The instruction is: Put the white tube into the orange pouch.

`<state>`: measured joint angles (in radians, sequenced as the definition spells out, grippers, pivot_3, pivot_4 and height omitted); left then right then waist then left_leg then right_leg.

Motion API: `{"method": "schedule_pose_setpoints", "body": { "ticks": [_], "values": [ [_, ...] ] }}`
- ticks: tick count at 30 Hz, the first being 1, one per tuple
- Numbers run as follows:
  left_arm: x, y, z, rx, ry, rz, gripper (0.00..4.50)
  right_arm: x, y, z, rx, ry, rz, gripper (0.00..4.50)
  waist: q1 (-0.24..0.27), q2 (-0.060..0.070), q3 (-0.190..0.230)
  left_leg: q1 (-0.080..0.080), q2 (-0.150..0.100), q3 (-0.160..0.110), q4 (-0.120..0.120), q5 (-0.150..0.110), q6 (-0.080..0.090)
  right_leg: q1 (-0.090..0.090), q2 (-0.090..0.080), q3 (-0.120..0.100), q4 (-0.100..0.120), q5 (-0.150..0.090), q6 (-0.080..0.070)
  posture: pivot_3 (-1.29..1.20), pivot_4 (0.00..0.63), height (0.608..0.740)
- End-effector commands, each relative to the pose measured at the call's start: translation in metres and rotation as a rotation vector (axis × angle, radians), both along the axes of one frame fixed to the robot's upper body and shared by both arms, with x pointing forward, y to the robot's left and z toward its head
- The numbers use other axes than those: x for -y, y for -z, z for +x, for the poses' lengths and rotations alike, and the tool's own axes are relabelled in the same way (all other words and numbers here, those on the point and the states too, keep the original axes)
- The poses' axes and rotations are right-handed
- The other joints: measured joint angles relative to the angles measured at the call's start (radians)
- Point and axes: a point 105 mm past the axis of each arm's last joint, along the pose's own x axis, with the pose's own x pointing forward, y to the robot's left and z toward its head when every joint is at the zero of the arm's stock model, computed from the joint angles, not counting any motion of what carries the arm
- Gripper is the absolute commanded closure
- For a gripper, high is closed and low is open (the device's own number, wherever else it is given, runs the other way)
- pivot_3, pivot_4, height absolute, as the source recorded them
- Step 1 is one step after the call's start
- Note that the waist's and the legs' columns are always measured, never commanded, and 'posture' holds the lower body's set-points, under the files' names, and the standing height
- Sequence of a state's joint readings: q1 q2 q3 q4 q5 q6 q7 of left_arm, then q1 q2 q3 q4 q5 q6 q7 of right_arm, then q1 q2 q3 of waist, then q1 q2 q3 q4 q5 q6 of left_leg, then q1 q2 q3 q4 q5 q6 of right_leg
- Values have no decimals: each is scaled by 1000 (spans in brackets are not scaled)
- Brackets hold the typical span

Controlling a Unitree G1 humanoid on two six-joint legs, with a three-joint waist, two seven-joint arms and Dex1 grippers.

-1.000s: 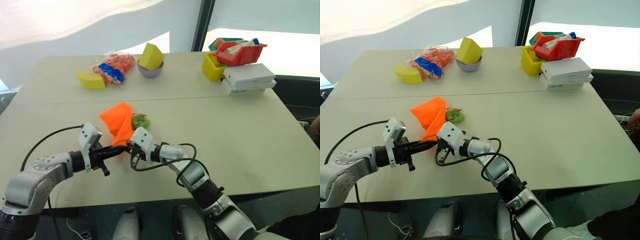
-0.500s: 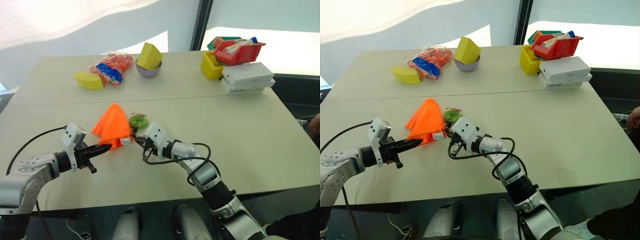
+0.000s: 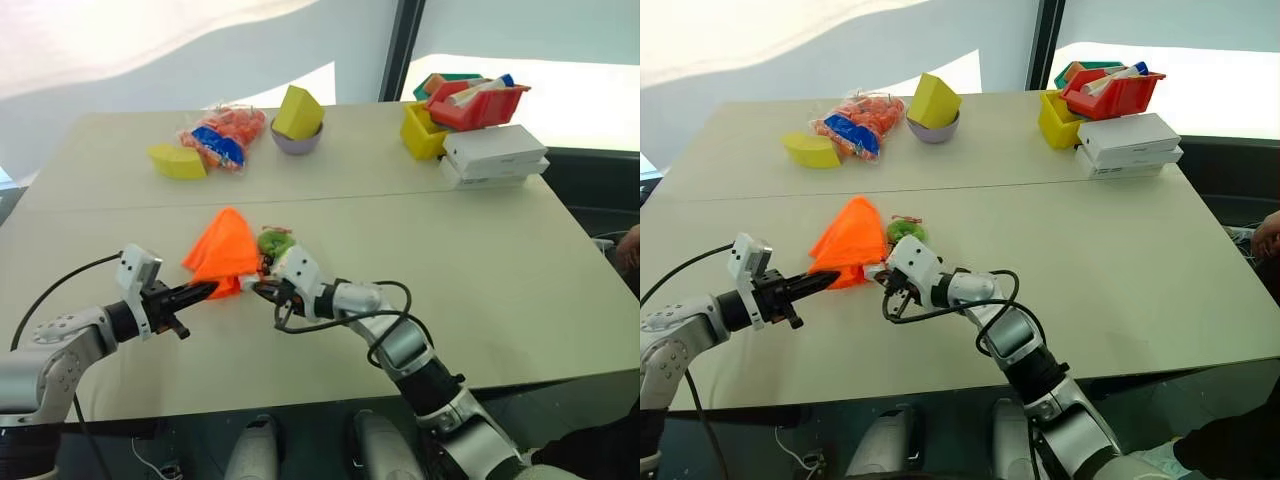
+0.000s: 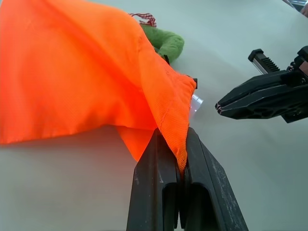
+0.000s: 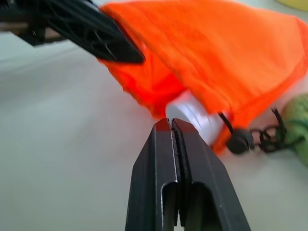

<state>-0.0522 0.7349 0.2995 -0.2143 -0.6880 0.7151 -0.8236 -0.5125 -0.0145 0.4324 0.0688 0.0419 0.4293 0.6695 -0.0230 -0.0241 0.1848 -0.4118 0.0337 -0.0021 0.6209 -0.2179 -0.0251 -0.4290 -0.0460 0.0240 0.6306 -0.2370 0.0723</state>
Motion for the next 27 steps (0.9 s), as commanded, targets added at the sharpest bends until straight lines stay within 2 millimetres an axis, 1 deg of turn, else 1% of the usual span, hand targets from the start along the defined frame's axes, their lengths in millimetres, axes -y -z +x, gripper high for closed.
{"method": "schedule_pose_setpoints", "body": {
  "ticks": [1,9,14,17,19,21,23,24,25,27],
  "values": [
    [9,-8,-2,31,44,1,4500,-11,-8,4,49,28,31,4456,0,0,0,0,0,0,0,0,0,0,0,0,0,0,0,0,150,740],
    [30,-1,-13,9,127,28,4500,-16,-4,12,64,91,41,4456,0,0,0,0,0,0,0,0,0,0,-1,0,0,0,0,0,150,740],
    [33,8,-18,-18,156,65,4500,-13,-7,21,75,153,61,4456,-1,0,0,0,0,0,0,0,0,0,-1,0,0,0,0,0,150,740],
    [31,16,-19,-26,157,103,4500,-11,-9,18,92,121,62,4456,-4,0,0,0,0,0,0,0,0,0,-1,0,0,0,0,0,150,740],
    [29,18,-19,-25,148,111,4500,-5,-11,14,97,86,64,4456,-5,0,0,0,0,0,0,0,0,0,-1,0,0,0,0,0,150,740],
    [28,20,-18,-24,144,116,4500,6,-12,13,91,71,61,4456,-5,0,0,0,0,0,0,0,0,0,-2,0,0,0,0,0,150,740],
    [27,22,-16,-12,124,109,4500,26,-9,11,111,21,0,4456,-5,0,0,0,0,0,0,0,0,0,-3,0,-1,0,0,0,150,740],
    [26,22,-15,-5,117,107,4500,32,-8,11,127,11,-30,3936,-3,0,0,0,0,0,0,0,0,1,-3,0,-1,0,0,0,150,740],
    [26,23,-15,-2,113,106,4500,36,-7,12,147,13,-54,3625,-2,0,0,0,-1,1,0,0,0,1,-3,0,-1,0,0,0,150,740],
    [27,24,-14,-1,111,101,4500,42,-8,22,189,59,-81,2582,-3,0,0,0,-1,1,0,0,0,1,-3,0,-1,0,0,0,150,740]
  ]
}}
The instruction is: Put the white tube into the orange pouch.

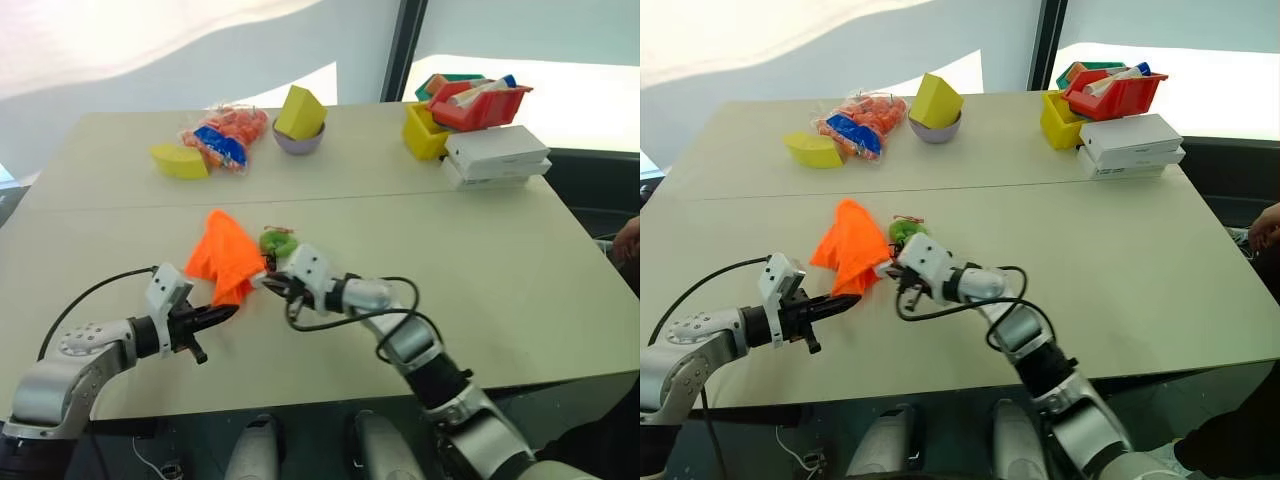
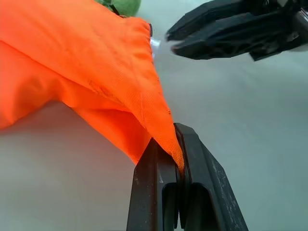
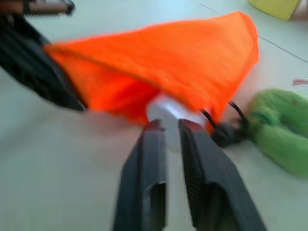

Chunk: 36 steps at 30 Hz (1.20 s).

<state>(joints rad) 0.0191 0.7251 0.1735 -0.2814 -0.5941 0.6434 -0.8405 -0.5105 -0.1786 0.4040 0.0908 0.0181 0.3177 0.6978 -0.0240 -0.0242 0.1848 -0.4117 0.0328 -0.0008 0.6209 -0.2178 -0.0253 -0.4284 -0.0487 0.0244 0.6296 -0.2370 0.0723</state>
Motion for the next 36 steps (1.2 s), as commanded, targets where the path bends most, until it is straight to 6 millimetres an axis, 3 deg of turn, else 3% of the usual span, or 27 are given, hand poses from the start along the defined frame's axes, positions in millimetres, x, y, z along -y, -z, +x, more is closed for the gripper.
{"method": "schedule_pose_setpoints", "body": {
  "ticks": [1,2,3,5,9,17,20,25,29,32,36],
  "values": [
    [3,-4,1,32,5,-6,4500,-2,-19,8,116,19,11,2137,-8,0,0,0,0,0,0,0,0,0,1,0,0,0,0,0,150,740],
    [4,-4,1,31,8,-15,4500,-1,-19,13,142,34,-2,1589,-15,0,0,0,1,0,0,0,0,0,2,0,1,0,0,0,150,740],
    [4,-3,1,28,12,-23,3925,0,-20,19,176,46,-21,1022,-18,0,0,0,1,-1,0,0,0,0,3,0,1,0,0,0,150,740],
    [4,-3,2,37,7,-16,3134,-2,-24,29,230,60,-37,1012,-22,0,0,1,1,-1,-1,0,0,-1,4,0,1,0,0,0,150,740],
    [0,-8,5,66,-20,-31,1065,-10,-29,46,334,71,-74,1012,-21,0,0,1,1,-1,-1,0,0,0,4,0,1,0,0,0,150,740],
    [-21,-27,5,138,-108,-84,1065,-21,-15,60,497,26,-212,1012,-21,0,0,1,1,0,0,0,0,0,3,0,1,0,0,0,150,740],
    [-29,-30,3,147,-140,-79,1005,-19,-12,64,507,51,-210,1931,-22,0,0,1,1,-1,0,0,0,0,3,0,2,0,0,0,150,740],
    [-41,-33,2,166,-188,-66,1005,-12,-16,65,520,94,-169,4470,-20,0,0,1,1,-1,-1,0,0,1,3,0,1,0,0,0,150,740],
    [-45,-44,9,204,-209,-86,1005,14,-22,61,533,167,-117,4470,-13,0,0,1,1,-1,0,0,0,1,2,0,1,0,0,0,150,740],
    [-42,-56,18,244,-192,-88,1005,44,-31,43,499,227,-32,4470,-3,-1,0,1,0,-2,0,0,0,2,2,0,1,0,0,0,150,740],
    [-28,-63,28,268,-121,-77,1005,68,-40,19,443,259,21,4470,-3,-1,0,1,0,0,0,0,0,2,2,0,1,0,1,0,150,740]
  ]
}}
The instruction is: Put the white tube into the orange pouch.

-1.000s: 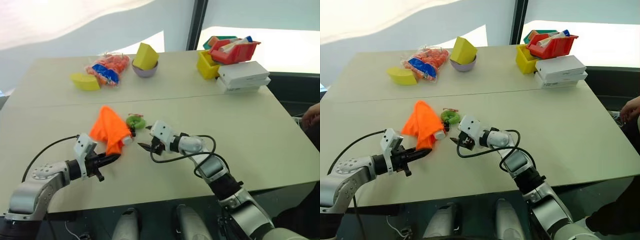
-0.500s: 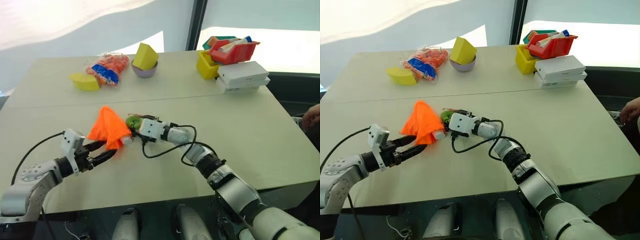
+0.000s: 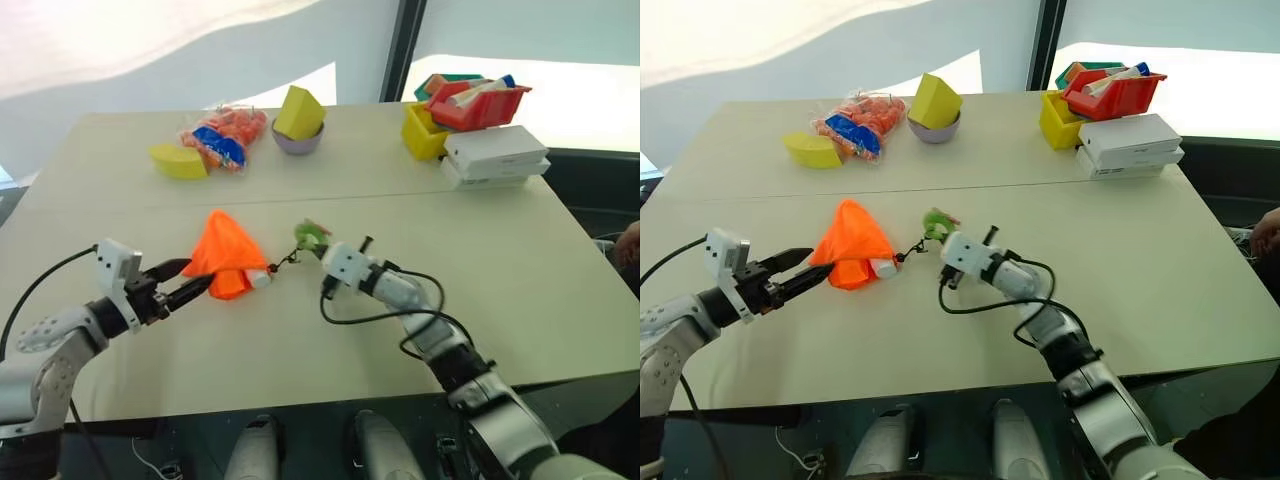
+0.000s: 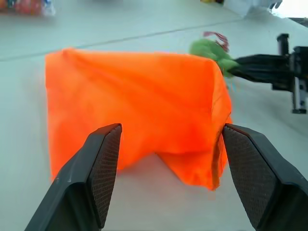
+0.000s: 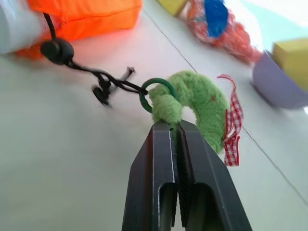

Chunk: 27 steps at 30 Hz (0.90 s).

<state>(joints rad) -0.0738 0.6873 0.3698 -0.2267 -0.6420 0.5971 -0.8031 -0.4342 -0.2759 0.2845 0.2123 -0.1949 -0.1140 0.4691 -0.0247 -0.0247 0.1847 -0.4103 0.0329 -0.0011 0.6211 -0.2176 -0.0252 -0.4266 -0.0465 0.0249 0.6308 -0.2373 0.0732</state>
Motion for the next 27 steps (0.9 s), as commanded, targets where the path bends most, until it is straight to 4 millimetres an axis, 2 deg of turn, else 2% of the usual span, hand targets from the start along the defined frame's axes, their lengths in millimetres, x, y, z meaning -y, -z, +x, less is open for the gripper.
{"method": "schedule_pose_setpoints", "body": {
  "ticks": [1,6,9,10,15,19,27],
  "values": [
    [12,-11,7,47,68,26,1005,5,-37,-15,48,-19,90,4470,-2,0,0,1,0,0,0,0,0,0,1,0,1,0,0,0,150,740],
    [34,-16,18,59,180,45,1005,12,-46,-24,18,1,143,4470,0,0,0,1,1,-1,1,0,0,0,3,0,2,0,-1,0,150,740],
    [50,-15,22,51,305,82,178,18,-55,-27,16,16,191,4500,7,0,0,1,0,-1,1,0,0,0,2,0,1,0,-1,0,150,740],
    [53,-15,25,52,329,97,80,20,-57,-29,19,17,194,4500,9,0,0,1,0,-1,1,0,0,0,2,0,1,0,-1,0,150,740],
    [62,-13,40,90,396,184,80,23,-63,-33,31,-2,191,4500,10,0,0,0,0,0,2,0,0,0,1,0,0,0,0,0,150,740],
    [76,-8,50,91,514,259,80,20,-66,-36,40,-32,187,4500,12,0,0,0,-1,-1,2,0,0,0,2,0,0,0,0,0,150,740],
    [103,-4,82,141,666,416,80,16,-74,-37,73,-53,184,4500,10,-1,0,-3,-1,-1,6,0,0,0,3,-1,1,0,0,0,150,740]
  ]
}}
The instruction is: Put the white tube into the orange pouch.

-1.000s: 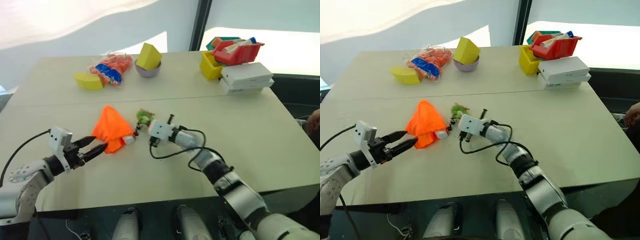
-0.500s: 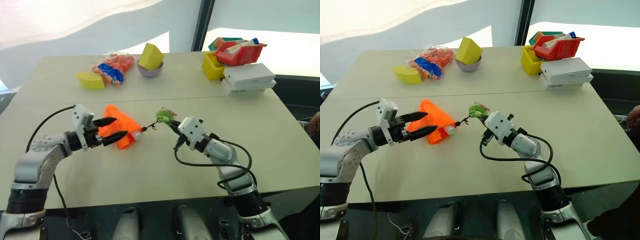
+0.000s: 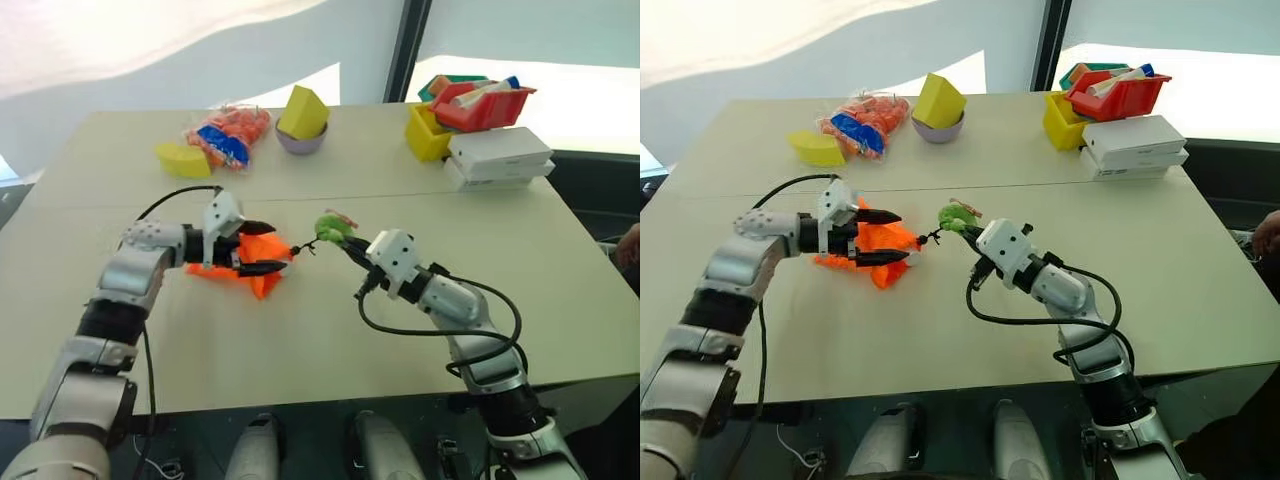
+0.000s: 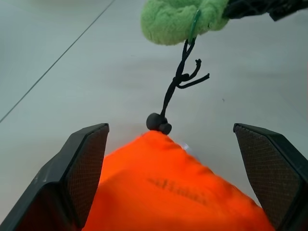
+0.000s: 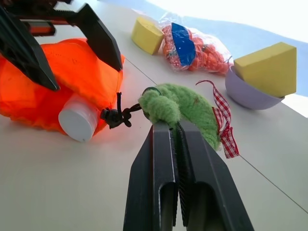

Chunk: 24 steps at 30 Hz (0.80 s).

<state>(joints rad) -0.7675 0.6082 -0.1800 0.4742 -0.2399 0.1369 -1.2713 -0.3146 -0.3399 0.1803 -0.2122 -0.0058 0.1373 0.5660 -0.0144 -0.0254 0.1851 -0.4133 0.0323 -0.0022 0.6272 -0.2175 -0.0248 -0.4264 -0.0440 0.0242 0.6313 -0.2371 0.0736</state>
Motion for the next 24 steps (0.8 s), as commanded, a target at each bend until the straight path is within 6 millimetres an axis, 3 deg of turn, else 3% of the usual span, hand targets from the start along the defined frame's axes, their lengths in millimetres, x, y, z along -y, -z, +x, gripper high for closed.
{"method": "schedule_pose_setpoints", "body": {
  "ticks": [1,12,24],
  "values": [
    [7,-2,8,42,53,39,80,-2,-23,-5,88,-17,29,4500,-1,0,0,0,0,0,0,0,0,0,0,0,0,0,0,0,150,740],
    [26,13,17,77,194,170,80,-2,-26,-8,102,-15,24,4500,1,0,0,-3,0,-1,3,0,0,0,0,0,1,0,1,0,150,740],
    [28,3,25,-21,146,44,80,-3,-25,-8,102,-17,16,4500,0,0,0,-4,0,-2,4,0,0,-1,0,-1,1,1,4,0,150,740]
  ]
}}
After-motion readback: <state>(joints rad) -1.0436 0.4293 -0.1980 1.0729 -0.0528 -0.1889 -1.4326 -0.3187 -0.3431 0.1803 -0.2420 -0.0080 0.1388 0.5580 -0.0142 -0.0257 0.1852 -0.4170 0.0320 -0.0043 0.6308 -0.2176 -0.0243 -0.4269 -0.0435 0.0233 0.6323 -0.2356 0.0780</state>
